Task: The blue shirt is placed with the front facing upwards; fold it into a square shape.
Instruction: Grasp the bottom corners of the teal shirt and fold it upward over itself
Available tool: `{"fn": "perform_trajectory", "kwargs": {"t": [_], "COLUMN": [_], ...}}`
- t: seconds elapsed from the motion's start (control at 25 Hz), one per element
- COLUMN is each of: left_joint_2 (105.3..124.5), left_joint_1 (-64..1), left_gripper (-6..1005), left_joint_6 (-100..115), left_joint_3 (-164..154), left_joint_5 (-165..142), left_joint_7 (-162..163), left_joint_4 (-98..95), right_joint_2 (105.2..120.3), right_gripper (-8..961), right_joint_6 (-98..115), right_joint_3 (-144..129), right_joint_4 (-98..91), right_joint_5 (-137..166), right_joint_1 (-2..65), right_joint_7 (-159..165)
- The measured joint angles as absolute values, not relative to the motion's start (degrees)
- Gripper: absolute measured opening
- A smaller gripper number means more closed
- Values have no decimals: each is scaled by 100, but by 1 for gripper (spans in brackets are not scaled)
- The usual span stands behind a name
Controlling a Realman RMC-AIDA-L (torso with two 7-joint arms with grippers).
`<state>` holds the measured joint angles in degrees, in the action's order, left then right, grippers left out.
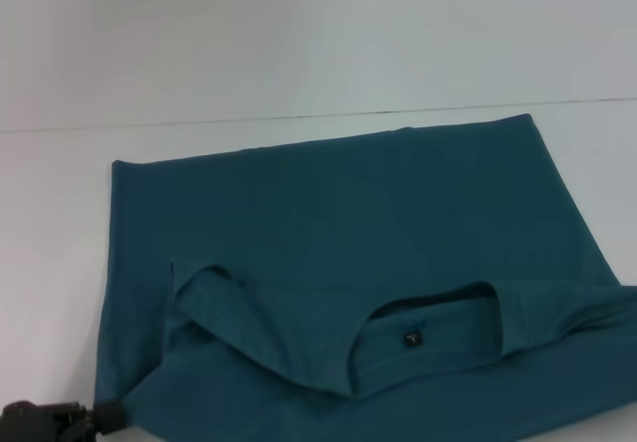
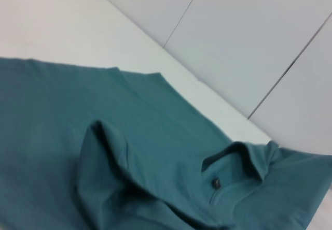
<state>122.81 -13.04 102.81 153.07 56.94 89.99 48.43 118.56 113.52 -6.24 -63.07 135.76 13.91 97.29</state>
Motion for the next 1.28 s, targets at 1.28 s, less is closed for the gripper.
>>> {"fn": "perform_trajectory", "kwargs": {"t": [1.28], "left_joint_2": [12120], "left_joint_1": [-1272], "left_gripper": [25], "left_joint_6": [11267], "left_joint_3": [16071], "left_joint_5": [6434], "left_joint_7": [8982], "left_joint_4": [4660], "right_joint_2": [11584], "right_gripper": [32], "right_joint_6": [11334], "right_joint_3": [-740], "right_joint_4": [-6408], "right_joint_5": [11761], "right_joint_1": [1568], "right_joint_7": [10472]}}
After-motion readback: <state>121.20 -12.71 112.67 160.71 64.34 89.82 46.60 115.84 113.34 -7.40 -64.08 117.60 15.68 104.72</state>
